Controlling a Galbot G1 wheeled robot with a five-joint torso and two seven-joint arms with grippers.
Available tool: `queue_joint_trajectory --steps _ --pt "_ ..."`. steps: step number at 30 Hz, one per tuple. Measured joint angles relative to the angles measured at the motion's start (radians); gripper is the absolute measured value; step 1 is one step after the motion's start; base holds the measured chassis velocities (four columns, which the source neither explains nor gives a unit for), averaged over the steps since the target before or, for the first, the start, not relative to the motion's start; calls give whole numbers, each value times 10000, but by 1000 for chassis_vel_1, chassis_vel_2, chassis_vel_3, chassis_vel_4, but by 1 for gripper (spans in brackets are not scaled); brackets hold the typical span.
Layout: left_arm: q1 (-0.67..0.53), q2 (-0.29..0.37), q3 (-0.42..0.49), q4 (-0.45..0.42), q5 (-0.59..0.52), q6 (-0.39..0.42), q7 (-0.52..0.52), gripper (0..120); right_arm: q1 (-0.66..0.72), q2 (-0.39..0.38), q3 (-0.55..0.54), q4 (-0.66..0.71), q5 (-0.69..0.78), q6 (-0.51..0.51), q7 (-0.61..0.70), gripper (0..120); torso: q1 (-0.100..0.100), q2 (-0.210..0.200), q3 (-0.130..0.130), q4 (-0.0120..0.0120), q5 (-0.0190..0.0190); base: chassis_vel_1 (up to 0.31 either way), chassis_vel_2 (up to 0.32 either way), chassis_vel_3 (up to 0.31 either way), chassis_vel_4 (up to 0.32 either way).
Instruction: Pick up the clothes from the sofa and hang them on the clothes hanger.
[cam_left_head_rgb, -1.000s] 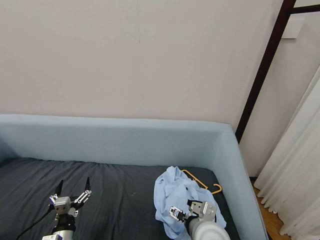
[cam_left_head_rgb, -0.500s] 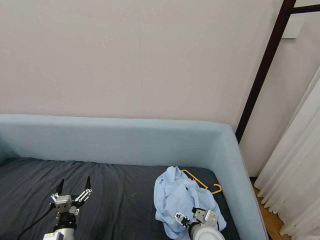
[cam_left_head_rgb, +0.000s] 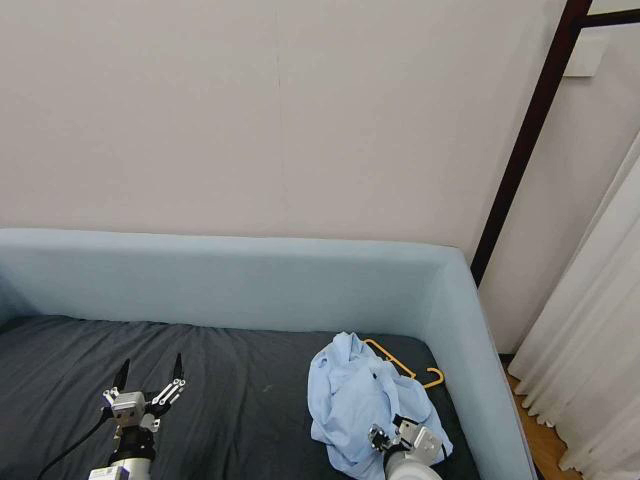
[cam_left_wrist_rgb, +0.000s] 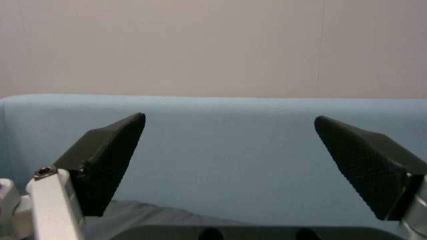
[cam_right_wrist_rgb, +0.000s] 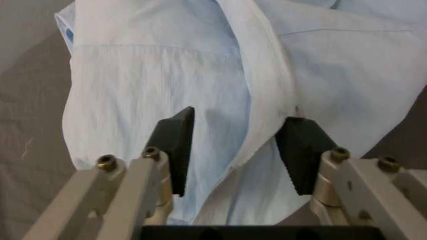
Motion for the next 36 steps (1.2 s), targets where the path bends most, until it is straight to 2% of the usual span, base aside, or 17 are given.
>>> queue_joint_trajectory --steps 1,5,8,11,13,15,17,18,19,22,23,27,29,30,33,35,36 --pt "0 0 0 0 0 0 0 100 0 0 0 0 0 0 0 41 0 0 0 0 0 0 0 0 0" --pt "40 3 -28 -38 3 -37 0 100 -132 -73 31 32 -384 35 -39 25 0 0 0 0 0 0 0 0 0" --pt "43 5 -32 -53 5 -53 0 100 -163 -107 31 40 -560 40 -50 18 0 0 0 0 0 0 0 0 0" --pt "51 6 -32 -102 4 -67 0 100 -254 -276 -14 -18 -1317 110 -275 3 0 0 0 0 0 0 0 0 0" --pt "51 6 -22 -107 3 -69 0 100 -275 -370 -43 -32 -1633 112 -423 0 0 0 0 0 1 0 0 0 0" --pt "45 5 3 -111 -1 -81 1 100 -274 -625 -81 -98 -2672 266 -982 0 0 0 0 0 3 0 0 0 0" --pt "17 -3 23 -111 -16 -127 4 100 -165 -985 -51 -329 -4300 829 -2005 0 0 0 0 -1 2 0 0 0 0" --pt "17 -3 23 -111 -16 -127 4 100 -165 -985 -51 -329 -4300 829 -2005 0 0 0 0 -1 2 0 0 0 0" --pt "-3 -10 35 -111 -22 -162 11 100 19 -1266 26 -511 -5433 1363 -2696 0 0 0 0 -1 3 0 0 0 0" --pt "-23 -24 59 -105 -31 -203 21 100 345 -1785 206 -634 -6744 2046 -3851 0 0 0 1 -1 3 0 0 0 0" --pt "-23 -24 59 -105 -31 -203 21 100 345 -1785 206 -634 -6744 2046 -3851 0 0 0 1 -1 3 0 0 0 0" --pt "-32 -50 95 -87 -33 -245 34 100 1074 -2700 571 -908 -8025 3126 -6063 0 0 0 1 -1 1 0 0 0 0" --pt "-34 -77 128 -84 -31 -271 58 100 1883 -3442 685 -1095 -8108 3895 -8038 0 0 -1 1 0 3 0 0 0 0" --pt "-34 -77 128 -84 -31 -271 58 100 1883 -3442 685 -1095 -8108 3895 -8038 0 0 -1 1 0 3 0 0 0 0" --pt "-54 -154 177 -148 -155 -411 248 100 3438 -4423 697 -1055 -7059 4482 -10274 0 0 0 1 0 0 0 0 0 0" --pt "-87 -221 219 -301 -383 -541 358 100 4379 -4778 557 -966 -6491 4558 -11216 0 0 0 2 0 1 0 0 0 0" --pt "-87 -221 219 -301 -383 -541 358 100 4379 -4778 557 -966 -6491 4558 -11216 0 0 0 2 0 1 0 0 0 0"
